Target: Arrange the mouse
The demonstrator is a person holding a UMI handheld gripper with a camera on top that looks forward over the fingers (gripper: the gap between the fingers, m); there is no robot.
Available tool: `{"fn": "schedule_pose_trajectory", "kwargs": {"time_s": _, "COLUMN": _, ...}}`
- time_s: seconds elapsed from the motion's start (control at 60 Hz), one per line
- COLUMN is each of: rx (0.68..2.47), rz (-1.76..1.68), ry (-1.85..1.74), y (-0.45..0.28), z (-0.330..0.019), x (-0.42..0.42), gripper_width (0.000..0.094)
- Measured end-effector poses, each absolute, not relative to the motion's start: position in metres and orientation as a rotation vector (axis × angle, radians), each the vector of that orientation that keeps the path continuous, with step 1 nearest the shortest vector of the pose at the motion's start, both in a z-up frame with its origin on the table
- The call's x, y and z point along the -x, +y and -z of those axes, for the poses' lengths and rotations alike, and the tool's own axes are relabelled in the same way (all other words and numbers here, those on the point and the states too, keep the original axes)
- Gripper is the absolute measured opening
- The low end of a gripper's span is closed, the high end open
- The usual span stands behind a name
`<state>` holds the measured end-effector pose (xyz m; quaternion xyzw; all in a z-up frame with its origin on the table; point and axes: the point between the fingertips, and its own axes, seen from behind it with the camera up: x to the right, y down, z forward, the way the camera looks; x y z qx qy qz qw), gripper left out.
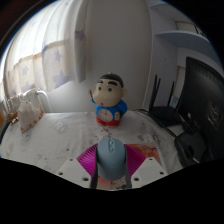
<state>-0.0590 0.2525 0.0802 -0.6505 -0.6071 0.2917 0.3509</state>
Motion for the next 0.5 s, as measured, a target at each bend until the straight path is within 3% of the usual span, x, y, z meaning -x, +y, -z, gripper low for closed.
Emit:
{"fn": "schedule_pose_trajectory", "kwargs": {"time_s": 0.15, "rx": 1.722, "rz": -0.694, "ry": -1.637, "y": 0.299, "z": -0.005, "x": 0.052, "gripper_width": 0.0395}}
{"fn": "schedule_pose_trajectory", "kwargs": {"time_s": 0.233, "rx": 1.731, "rz": -0.718, "ry": -1.662, "y": 0.3, "z": 0.014, "x": 0.049, "gripper_width": 0.0434}}
{"fn": "schedule_pose_trajectory", "kwargs": {"time_s": 0.333, "rx": 1.74, "rz": -0.723, "ry": -1.668, "y": 0.302, "z": 0.014, "x": 0.046, "gripper_width": 0.0572}}
{"fn": "schedule_pose_trajectory", "kwargs": {"time_s": 0.4, "rx": 1.753, "rz": -0.689, "ry": -1.661, "y": 0.308, "z": 0.005, "x": 0.041, "gripper_width": 0.087}}
{"fn": "schedule_pose_trajectory", "kwargs": {"time_s": 0.433, "rx": 1.763, "rz": -0.678, "ry": -1.644, "y": 0.31, "z": -0.004, "x": 0.037, "gripper_width": 0.0826}}
{"fn": "schedule_pose_trajectory", "kwargs": {"time_s": 0.5, "rx": 1.788, "rz": -0.665, "ry": -1.632, "y": 0.31, "z": -0.027, "x": 0.02, "gripper_width": 0.0857}}
